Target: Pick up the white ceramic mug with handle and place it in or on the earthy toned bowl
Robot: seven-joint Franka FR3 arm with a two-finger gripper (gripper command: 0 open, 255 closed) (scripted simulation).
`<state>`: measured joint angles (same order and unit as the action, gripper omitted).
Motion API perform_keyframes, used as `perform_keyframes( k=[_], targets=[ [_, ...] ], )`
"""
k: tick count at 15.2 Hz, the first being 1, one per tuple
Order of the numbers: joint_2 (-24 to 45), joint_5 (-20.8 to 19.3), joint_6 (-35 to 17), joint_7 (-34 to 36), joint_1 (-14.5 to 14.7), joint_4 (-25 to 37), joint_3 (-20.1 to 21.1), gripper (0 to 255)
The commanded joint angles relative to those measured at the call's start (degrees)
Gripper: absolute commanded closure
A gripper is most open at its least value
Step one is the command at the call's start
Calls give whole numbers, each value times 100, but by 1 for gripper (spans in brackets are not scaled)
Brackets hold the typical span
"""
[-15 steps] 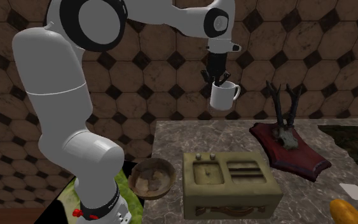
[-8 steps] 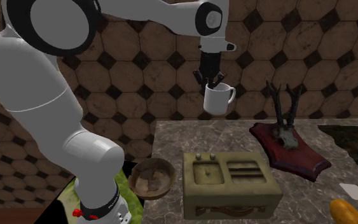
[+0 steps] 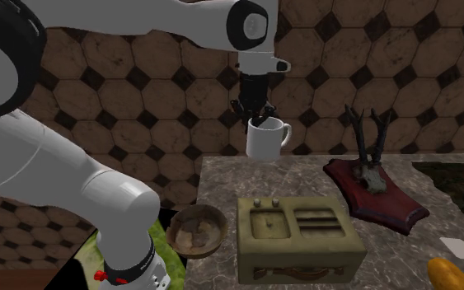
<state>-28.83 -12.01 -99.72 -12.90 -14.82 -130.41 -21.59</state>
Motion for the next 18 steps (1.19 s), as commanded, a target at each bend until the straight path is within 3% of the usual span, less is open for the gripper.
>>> perform_keyframes(
  k=[1,8,17,18],
  targets=[
    [-528,-122,153,61,-107,-376,89,255],
    [-2262,-374,920,47,-537,-1361,333,255],
    [-4626,-543,2542,-350,-1186,-2122,578,255],
    [-4669,-563,2495,-350,-1202,-2213,558,255]
  ],
)
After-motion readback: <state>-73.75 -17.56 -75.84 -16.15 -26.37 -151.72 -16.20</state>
